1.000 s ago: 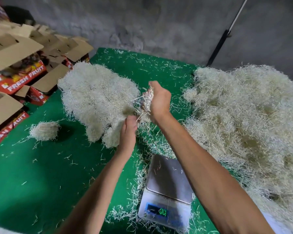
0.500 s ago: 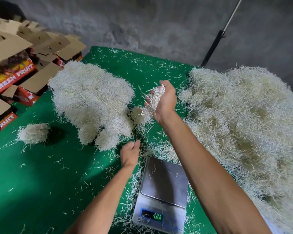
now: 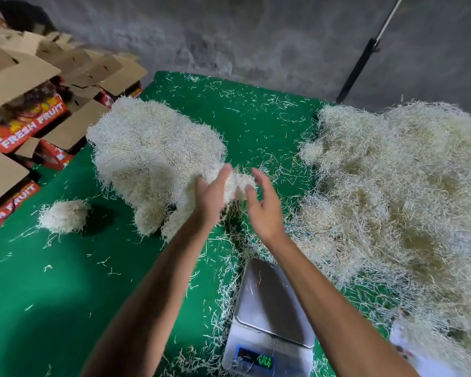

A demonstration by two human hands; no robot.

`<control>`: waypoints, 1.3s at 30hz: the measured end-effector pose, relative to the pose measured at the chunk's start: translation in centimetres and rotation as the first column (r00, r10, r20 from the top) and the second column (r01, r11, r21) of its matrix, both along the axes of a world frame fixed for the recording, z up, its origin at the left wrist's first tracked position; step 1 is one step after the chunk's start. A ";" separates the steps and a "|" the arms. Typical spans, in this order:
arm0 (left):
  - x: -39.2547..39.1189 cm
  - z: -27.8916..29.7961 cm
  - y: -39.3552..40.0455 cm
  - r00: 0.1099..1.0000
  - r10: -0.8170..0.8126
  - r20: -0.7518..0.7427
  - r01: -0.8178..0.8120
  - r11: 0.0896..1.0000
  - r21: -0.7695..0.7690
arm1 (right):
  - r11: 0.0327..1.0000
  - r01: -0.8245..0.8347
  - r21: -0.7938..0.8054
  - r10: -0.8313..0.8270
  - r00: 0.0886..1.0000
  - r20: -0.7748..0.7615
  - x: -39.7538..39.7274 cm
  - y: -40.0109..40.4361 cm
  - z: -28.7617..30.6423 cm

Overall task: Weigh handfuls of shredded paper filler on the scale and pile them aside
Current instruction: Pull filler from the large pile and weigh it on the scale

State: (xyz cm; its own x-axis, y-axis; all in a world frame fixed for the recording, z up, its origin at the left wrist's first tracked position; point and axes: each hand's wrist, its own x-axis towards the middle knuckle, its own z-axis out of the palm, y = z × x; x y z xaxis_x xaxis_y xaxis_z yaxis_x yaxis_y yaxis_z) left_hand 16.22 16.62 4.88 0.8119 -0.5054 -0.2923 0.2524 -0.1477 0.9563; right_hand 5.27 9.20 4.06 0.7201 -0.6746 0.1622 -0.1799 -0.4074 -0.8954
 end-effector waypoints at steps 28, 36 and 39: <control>-15.4 -11.8 -12.2 0.798 -0.571 -0.192 0.603 0.761 0.240 | 0.970 0.148 0.193 -0.086 0.950 -0.299 -17.3 -8.2 -13.3; -13.8 -9.9 -14.3 0.907 -0.232 -0.350 0.295 0.945 0.139 | 0.904 0.425 0.052 -0.421 0.904 -0.079 -17.3 -10.8 -9.2; -13.6 -8.3 -14.5 0.904 -0.286 -0.317 0.339 0.932 0.125 | 0.860 0.431 0.272 -0.410 0.902 -0.133 -16.1 -11.5 -8.3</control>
State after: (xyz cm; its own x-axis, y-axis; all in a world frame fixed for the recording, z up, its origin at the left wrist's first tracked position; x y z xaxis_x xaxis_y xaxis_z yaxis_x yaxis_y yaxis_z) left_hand 2.63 2.13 -3.46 0.4866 -0.6391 -0.5956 0.4267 -0.4211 0.8004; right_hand -10.83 -2.26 -4.21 0.3594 -0.9248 -0.1250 -0.3404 -0.0052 -0.9403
